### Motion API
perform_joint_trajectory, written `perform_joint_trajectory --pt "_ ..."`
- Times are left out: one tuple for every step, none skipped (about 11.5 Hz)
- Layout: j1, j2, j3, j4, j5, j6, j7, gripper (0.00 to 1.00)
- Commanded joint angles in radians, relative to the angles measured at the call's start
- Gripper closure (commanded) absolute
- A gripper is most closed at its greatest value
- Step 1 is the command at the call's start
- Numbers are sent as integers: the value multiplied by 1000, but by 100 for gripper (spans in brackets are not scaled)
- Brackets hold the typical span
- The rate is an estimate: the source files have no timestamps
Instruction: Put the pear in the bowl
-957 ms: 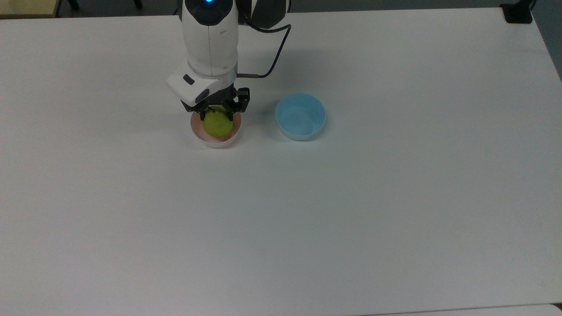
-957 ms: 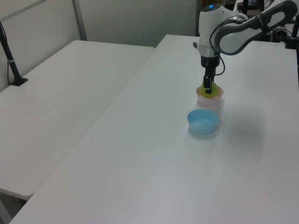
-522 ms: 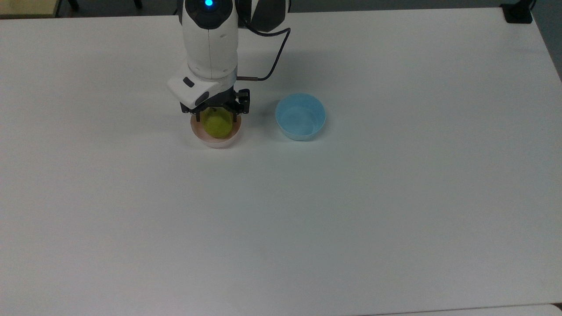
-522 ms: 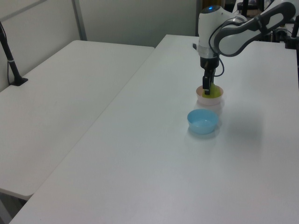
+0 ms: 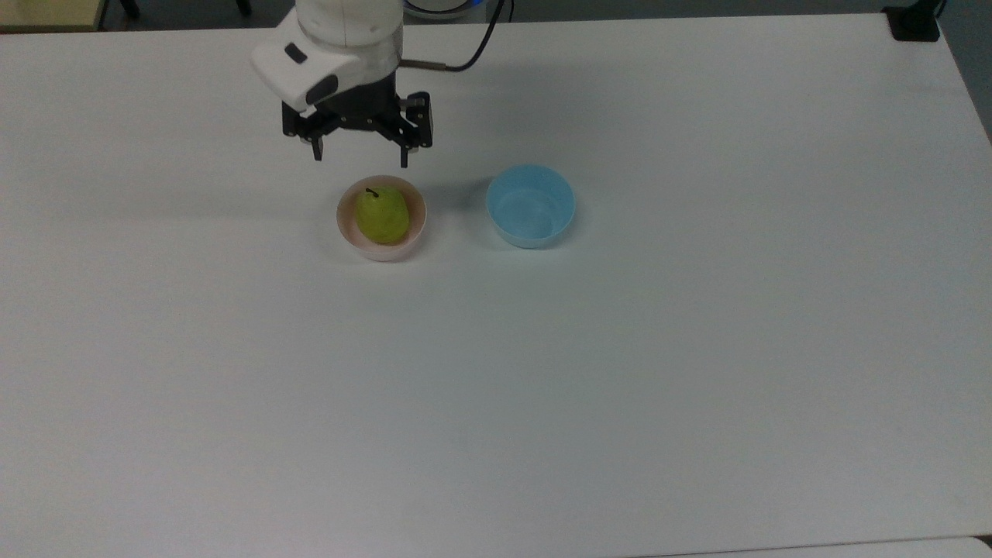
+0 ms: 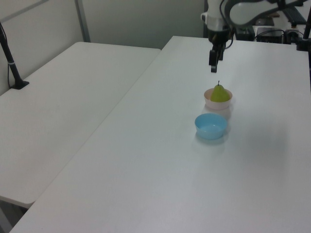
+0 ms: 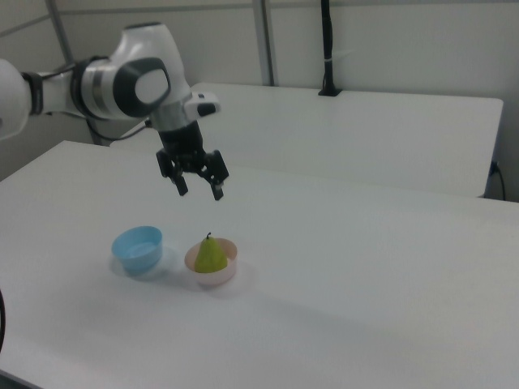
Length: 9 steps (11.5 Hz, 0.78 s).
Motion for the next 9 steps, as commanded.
perform_joint_trajectory --pt "12 -109 2 6 13 -106 20 0" --pt "19 -136 2 8 44 -138 20 0" --pt "24 -155 1 35 74 -178 17 0" --pt "25 -155 0 79 87 -247 6 0" --pt "27 -155 0 107 87 -287 2 0" --pt "25 -157 -6 110 85 -285 0 0" --pt "25 -155 -7 124 88 -288 5 0" --pt "25 -155 -7 129 88 -292 6 0" --pt "22 -155 -9 129 88 -292 3 0"
